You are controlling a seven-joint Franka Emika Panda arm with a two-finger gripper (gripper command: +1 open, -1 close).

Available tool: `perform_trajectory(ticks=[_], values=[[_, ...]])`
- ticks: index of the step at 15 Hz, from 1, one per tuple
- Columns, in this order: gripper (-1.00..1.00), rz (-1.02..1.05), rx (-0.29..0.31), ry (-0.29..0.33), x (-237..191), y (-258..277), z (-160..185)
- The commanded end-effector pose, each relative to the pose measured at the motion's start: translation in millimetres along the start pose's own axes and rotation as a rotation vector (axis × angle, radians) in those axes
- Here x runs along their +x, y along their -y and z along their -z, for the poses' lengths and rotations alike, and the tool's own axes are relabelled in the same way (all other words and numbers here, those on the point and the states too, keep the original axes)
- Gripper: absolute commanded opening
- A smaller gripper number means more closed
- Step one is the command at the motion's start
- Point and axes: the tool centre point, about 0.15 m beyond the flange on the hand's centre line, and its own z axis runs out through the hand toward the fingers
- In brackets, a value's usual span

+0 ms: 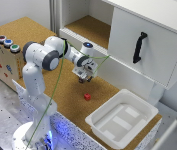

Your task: Slide left purple red block

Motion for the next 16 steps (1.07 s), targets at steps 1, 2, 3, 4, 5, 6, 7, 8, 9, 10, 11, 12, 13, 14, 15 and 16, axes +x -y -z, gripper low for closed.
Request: perform_trajectory(ticks=[1,2,3,4,5,6,7,8,9,10,11,12,13,14,15,16], values=[[-1.0,-0.02,-0.089,0.061,18,-28,6],[-1.0,-0.035,-0.092,0.056,17,-37,8],[-1.0,-0.048,-0.1,0.054,15,-44,10],[-1.0,-0.069,-0.092,0.055,10,-52,12],[-1.0,-0.074,-0.09,0.063,6,-54,13],[-1.0,-0.07,-0.087,0.07,2,-54,13],[-1.0,-0.056,-0.084,0.083,-2,-51,12],[-1.0,-0.035,-0.084,0.098,-6,-45,12],[-1.0,-0.018,-0.089,0.105,-9,-40,13],[-1.0,-0.004,-0.092,0.105,-12,-34,16],[-1.0,0.026,-0.103,0.112,-15,-29,19],[-1.0,0.057,-0.119,0.128,-18,-24,20],[-1.0,0.08,-0.135,0.139,-23,-20,21],[-1.0,0.095,-0.146,0.147,-25,-17,21],[-1.0,0.113,-0.163,0.158,-30,-11,20],[-1.0,0.112,-0.163,0.169,-35,-10,18]])
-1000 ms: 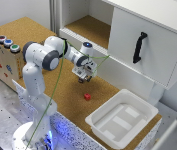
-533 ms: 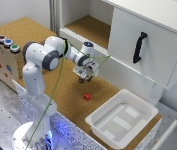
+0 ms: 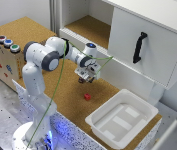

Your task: Slide left purple red block

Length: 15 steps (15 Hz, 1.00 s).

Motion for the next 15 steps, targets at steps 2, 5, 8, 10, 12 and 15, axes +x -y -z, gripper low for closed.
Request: perform_trajectory(ticks=[2,5,8,10,12,15], values=[[-1.0,0.051,-0.089,0.088,-22,29,4],[-1.0,0.062,-0.065,0.076,-21,47,3],[-1.0,0.076,-0.038,0.066,-15,64,0],[-1.0,0.079,-0.023,0.067,-14,71,-3],[-1.0,0.098,0.001,0.073,-14,81,-3],[-1.0,0.153,0.024,0.08,-15,100,-4]])
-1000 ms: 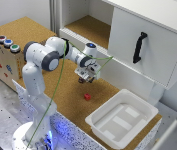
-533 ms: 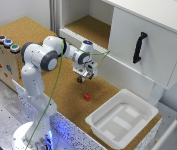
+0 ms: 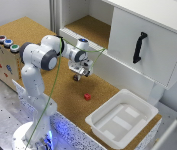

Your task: Slide left purple red block

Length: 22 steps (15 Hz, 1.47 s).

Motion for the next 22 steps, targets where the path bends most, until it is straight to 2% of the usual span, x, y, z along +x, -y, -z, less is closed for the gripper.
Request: perform_trajectory(ticks=[1,5,10,13,16,22], values=[[-1.0,0.073,0.044,0.021,7,38,-5],[-1.0,0.112,0.106,0.016,10,59,-9],[-1.0,0.163,0.142,0.007,9,85,-10],[-1.0,0.113,0.129,-0.014,-1,75,-4],[-1.0,0.027,0.087,-0.056,-11,49,15],[-1.0,-0.083,0.038,-0.09,-35,3,30]])
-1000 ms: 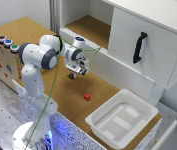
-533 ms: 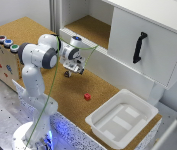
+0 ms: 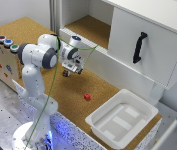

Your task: Slide left purple red block

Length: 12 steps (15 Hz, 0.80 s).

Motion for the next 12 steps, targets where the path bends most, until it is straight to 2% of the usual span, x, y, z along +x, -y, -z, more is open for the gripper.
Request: perform_trajectory(ticks=[1,4,6,7,12], values=[[-1.0,-0.084,-0.064,-0.086,-34,-46,26],[-1.0,-0.106,-0.073,-0.11,-36,-61,36],[-1.0,-0.111,-0.05,-0.108,-37,-69,39],[1.0,-0.11,-0.049,-0.094,-37,-73,38],[1.0,-0.068,0.021,-0.097,-48,-112,35]])
